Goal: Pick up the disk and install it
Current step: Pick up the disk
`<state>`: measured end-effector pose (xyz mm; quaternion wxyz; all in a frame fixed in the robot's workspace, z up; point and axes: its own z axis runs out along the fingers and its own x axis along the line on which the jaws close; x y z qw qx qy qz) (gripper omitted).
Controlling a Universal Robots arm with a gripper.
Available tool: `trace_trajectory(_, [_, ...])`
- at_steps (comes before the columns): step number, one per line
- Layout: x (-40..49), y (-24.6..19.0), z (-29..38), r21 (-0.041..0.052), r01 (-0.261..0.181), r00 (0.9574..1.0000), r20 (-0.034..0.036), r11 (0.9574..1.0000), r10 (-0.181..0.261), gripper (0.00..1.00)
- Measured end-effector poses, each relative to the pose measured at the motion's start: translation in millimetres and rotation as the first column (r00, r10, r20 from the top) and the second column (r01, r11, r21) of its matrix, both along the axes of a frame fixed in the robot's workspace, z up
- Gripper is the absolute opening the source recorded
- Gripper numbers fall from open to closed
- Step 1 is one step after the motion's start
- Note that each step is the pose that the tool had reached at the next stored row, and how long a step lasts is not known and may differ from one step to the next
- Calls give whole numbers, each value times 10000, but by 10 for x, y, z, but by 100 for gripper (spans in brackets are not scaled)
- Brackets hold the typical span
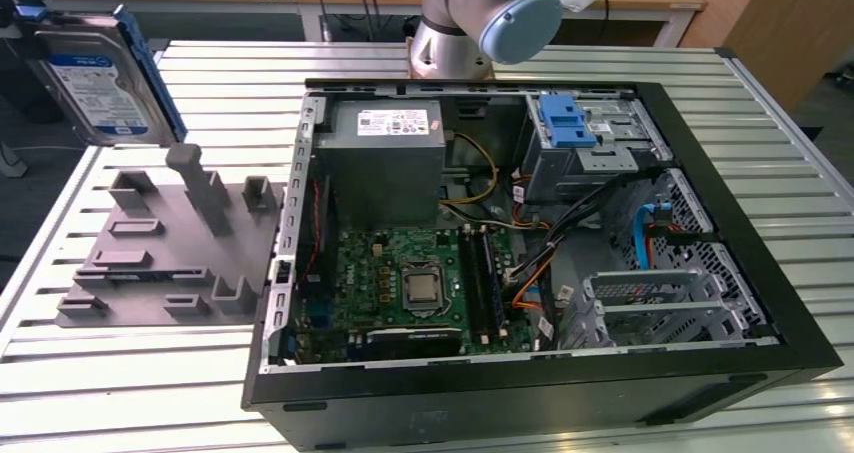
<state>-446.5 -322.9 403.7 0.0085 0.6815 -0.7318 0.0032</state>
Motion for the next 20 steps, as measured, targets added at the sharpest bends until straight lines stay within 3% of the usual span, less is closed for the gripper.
trace_trajectory(13, [0, 0, 569, 0, 0, 10000, 1, 10000, 0, 36])
trace_trajectory(20, [0, 0, 790, 0, 0, 10000, 1, 10000, 0, 36])
